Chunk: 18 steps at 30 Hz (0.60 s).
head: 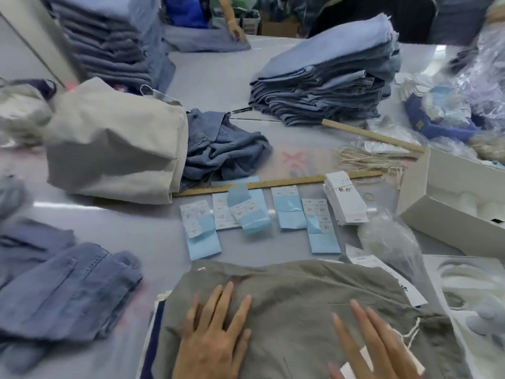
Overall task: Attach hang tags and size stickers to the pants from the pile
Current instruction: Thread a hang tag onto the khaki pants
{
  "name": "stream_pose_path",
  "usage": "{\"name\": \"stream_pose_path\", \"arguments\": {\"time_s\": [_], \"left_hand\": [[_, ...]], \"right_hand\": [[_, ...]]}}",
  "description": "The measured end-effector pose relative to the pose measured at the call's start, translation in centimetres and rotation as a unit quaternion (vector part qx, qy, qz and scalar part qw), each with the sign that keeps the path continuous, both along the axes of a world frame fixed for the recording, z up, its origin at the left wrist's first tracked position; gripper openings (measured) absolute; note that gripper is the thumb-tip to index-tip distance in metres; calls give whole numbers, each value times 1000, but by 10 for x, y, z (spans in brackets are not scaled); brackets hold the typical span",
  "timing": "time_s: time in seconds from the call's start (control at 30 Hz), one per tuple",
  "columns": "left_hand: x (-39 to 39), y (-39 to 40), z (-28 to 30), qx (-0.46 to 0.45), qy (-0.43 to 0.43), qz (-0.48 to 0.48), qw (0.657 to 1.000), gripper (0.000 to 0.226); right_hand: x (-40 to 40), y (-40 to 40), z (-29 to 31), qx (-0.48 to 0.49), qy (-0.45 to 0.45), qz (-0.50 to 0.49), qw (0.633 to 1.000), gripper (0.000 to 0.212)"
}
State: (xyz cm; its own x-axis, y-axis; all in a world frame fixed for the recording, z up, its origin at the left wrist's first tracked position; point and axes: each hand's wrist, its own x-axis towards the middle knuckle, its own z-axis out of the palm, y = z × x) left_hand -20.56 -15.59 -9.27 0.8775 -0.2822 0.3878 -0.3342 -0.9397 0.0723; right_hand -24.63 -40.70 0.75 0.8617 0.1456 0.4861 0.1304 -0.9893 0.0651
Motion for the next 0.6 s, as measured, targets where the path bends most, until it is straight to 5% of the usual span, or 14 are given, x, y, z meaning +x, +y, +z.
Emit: {"name": "stream_pose_path", "arguments": {"time_s": [0.13,0.23,0.33,0.4,0.47,0.6], "left_hand": [[-11,8,-4,-1,61,123,991,55],[-7,8,15,-41,119,127,984,52],[8,28,30,-259,96,150,949,28],[20,64,33,-437,52,259,860,26],[22,119,21,-494,-3,446,747,37],[15,224,-20,-596,80,683,415,88]], "right_hand": [[11,-10,-43,-152,-8,87,984,32],[21,-15,-40,-117,29,139,983,36],[35,11,-10,-14,109,142,984,57],[57,26,5,17,243,95,965,82],[72,40,27,-25,336,89,937,71],[88,107,57,12,351,137,926,60]]}}
